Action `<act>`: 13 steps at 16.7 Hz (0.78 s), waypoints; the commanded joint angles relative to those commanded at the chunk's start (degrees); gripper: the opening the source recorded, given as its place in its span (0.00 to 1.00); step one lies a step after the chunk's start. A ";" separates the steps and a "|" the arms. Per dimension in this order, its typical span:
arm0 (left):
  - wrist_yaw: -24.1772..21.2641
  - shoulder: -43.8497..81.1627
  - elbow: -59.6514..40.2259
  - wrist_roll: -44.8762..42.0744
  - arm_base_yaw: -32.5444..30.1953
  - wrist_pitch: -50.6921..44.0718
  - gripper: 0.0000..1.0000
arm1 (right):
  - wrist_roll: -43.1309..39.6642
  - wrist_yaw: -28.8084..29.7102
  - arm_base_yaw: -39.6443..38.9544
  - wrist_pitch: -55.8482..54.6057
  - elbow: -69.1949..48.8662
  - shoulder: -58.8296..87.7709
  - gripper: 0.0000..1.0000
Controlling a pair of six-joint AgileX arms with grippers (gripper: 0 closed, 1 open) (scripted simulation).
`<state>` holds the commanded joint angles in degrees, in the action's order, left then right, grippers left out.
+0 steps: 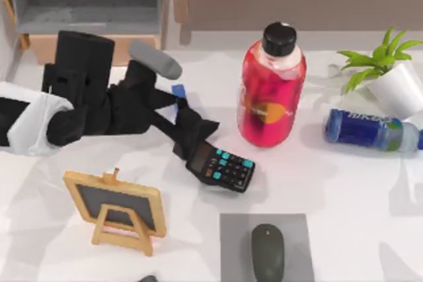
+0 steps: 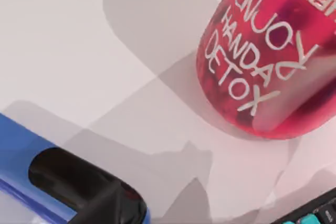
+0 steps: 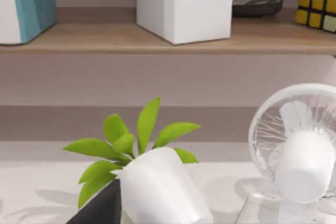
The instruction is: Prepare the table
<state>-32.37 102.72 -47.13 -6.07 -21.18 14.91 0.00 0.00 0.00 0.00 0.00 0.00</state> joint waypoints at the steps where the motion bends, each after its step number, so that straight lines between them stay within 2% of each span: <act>1: -1.49 0.21 2.74 -6.07 4.11 5.68 1.00 | 0.00 0.00 0.00 0.00 0.00 0.00 1.00; 8: -10.08 0.86 18.85 -53.32 36.14 45.61 1.00 | 0.00 0.00 0.00 0.00 0.00 0.00 1.00; 10: -11.87 2.15 22.65 -64.33 44.81 55.31 1.00 | 0.00 0.00 0.00 0.00 0.00 0.00 1.00; 13: -12.60 6.35 25.06 -76.41 55.06 65.92 1.00 | 0.00 0.00 0.00 0.00 0.00 0.00 1.00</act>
<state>-44.98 109.07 -22.07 -82.48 33.87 80.84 0.00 0.00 0.00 0.00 0.00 0.00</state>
